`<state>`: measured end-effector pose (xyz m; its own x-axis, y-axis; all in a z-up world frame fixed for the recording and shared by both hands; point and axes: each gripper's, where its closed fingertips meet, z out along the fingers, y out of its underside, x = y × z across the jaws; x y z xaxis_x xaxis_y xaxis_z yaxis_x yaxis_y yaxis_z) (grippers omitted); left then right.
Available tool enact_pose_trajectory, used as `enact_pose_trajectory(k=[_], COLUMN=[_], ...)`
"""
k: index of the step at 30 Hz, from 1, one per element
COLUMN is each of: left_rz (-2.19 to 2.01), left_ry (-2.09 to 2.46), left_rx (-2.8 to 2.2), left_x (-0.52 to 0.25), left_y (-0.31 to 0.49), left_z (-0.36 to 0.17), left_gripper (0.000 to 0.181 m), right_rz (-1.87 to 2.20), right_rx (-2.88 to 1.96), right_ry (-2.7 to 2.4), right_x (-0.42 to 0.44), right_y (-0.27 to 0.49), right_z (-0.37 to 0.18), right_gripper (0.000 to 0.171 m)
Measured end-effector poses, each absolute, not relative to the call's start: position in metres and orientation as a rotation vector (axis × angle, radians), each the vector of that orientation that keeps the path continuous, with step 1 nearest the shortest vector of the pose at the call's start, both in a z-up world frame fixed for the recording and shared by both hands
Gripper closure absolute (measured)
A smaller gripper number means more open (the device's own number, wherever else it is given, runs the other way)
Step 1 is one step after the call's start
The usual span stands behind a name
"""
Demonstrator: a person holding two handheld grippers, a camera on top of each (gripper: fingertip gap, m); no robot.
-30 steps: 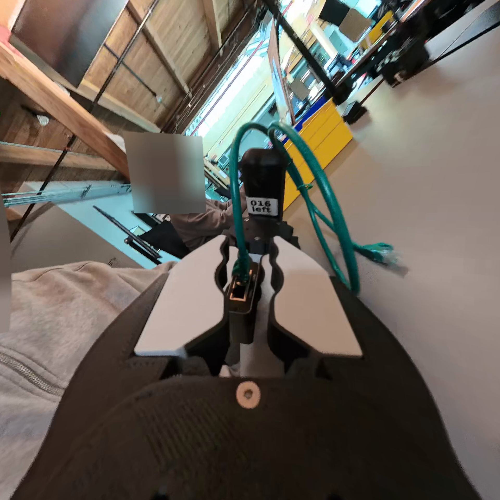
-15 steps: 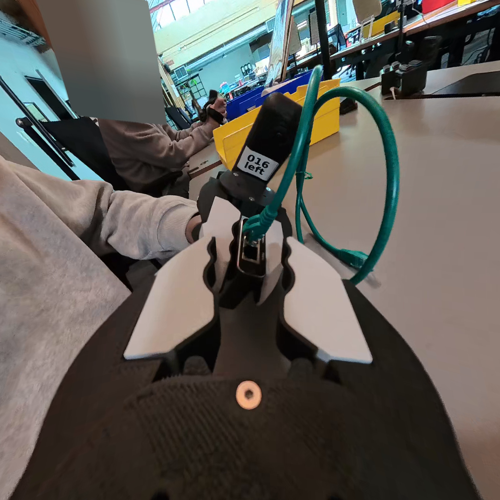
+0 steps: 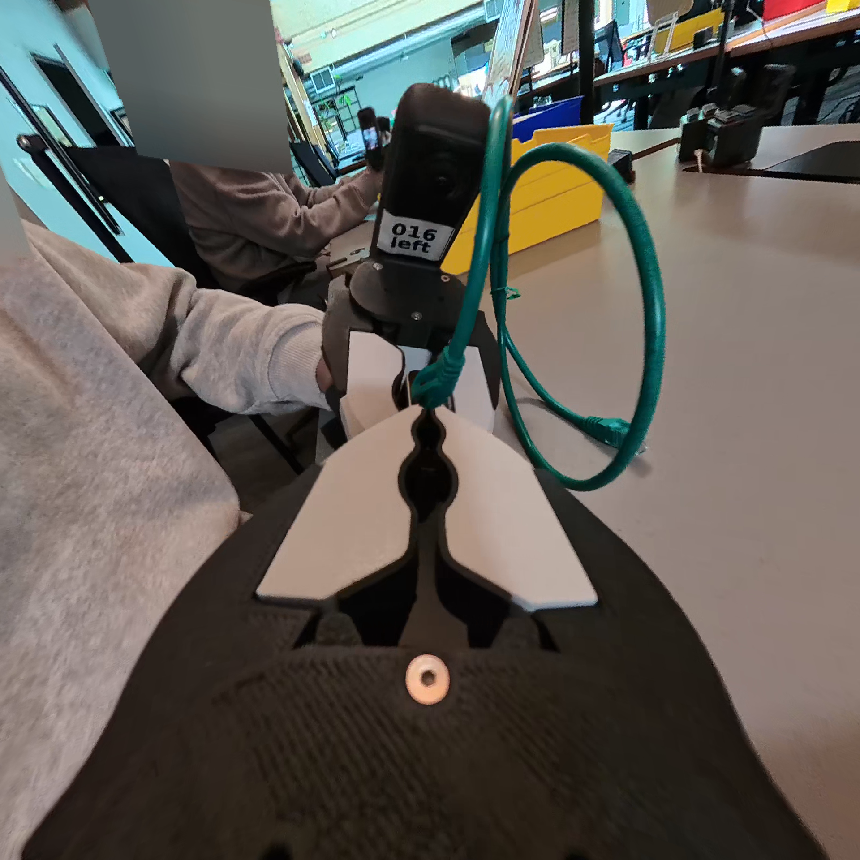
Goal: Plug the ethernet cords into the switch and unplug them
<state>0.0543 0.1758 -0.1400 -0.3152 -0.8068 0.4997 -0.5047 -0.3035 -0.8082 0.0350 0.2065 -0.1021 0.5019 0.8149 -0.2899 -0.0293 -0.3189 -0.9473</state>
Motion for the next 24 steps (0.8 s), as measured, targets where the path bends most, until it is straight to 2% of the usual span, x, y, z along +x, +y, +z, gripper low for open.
enact_pose_trajectory(k=[4,9,10,11,16,17,19,24], left_rz=[-1.703,-1.705,-1.699,-1.692,-1.676,-1.677,-1.680,-1.681], left_ry=[1.630,1.631,1.639,1.647,1.671,1.671,1.667,1.656], left_rx=[-1.663,-1.656,-1.653,-1.648,-1.635,-1.635,-1.637,-1.638], left_x=[0.054,0.054,0.054,0.054,0.054,0.053,0.053,0.054], left_y=[0.179,0.179,0.178,0.177,0.175,0.175,0.175,0.176], left_z=[-0.138,-0.137,-0.137,-0.137,-0.138,-0.138,-0.138,-0.137], left_gripper=[0.155,0.155,0.155,0.155,0.154,0.154,0.155,0.154], right_rz=[0.968,0.964,0.967,0.962,0.941,0.952,0.963,0.967], right_rx=[-1.703,-1.676,-1.669,-1.659,-1.619,-1.625,-1.635,-1.640], right_ry=[-0.671,-0.646,-0.650,-0.655,-0.618,-0.606,-0.588,-0.605], right_x=[0.032,0.035,0.036,0.038,0.045,0.046,0.045,0.040], right_y=[0.210,0.212,0.210,0.209,0.212,0.213,0.215,0.214], right_z=[-0.106,-0.101,-0.099,-0.097,-0.089,-0.090,-0.092,-0.094], right_gripper=[0.143,0.142,0.152,0.171,0.171,0.169,0.153,0.142])
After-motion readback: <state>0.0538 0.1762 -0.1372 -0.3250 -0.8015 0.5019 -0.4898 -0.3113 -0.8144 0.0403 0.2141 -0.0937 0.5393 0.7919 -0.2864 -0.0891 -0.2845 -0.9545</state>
